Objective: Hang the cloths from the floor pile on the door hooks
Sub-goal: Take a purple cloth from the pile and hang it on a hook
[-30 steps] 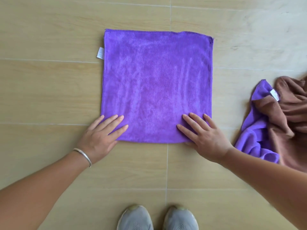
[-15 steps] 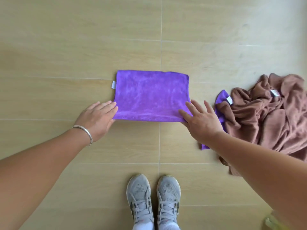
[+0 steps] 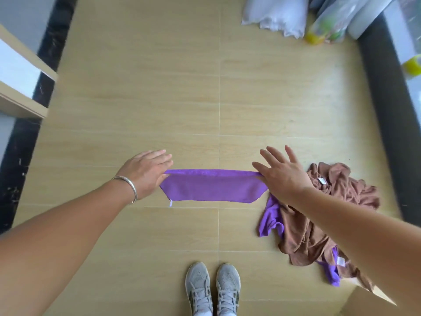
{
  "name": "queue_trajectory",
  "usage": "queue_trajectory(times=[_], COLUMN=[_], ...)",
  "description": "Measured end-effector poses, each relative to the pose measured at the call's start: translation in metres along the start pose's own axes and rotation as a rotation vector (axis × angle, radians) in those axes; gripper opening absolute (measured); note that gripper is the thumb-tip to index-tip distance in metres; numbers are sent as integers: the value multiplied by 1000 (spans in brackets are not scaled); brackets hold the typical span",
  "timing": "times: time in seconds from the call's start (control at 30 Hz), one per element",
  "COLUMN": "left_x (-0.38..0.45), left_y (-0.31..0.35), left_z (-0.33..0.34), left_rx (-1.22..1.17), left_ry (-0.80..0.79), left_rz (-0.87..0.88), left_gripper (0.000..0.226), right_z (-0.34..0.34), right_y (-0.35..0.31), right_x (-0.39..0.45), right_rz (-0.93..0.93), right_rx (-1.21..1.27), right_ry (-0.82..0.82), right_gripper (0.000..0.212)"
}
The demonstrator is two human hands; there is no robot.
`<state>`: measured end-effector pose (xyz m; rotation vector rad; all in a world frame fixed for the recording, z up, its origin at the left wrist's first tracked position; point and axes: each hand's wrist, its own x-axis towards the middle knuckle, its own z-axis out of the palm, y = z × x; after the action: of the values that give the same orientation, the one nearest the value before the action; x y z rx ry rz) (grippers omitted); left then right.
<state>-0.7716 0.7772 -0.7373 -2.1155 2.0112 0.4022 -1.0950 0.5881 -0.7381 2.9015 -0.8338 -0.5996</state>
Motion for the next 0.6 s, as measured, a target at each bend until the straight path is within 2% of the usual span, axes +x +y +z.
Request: queue_trajectory(times=[0.27, 0.6], left_x=[-53, -105], left_y=[-16, -35], left_z=[-204, -446], left_rx=[51, 101], left_ry=[132, 426], left_rz=[-24, -84], left_gripper=[45, 44], right_z=[-202, -452], right_y=[32, 81], right_x=[-52, -97], right_rz=[54, 198], right_rx=[31, -96], right_ry=[224, 485], right_gripper=[35, 44])
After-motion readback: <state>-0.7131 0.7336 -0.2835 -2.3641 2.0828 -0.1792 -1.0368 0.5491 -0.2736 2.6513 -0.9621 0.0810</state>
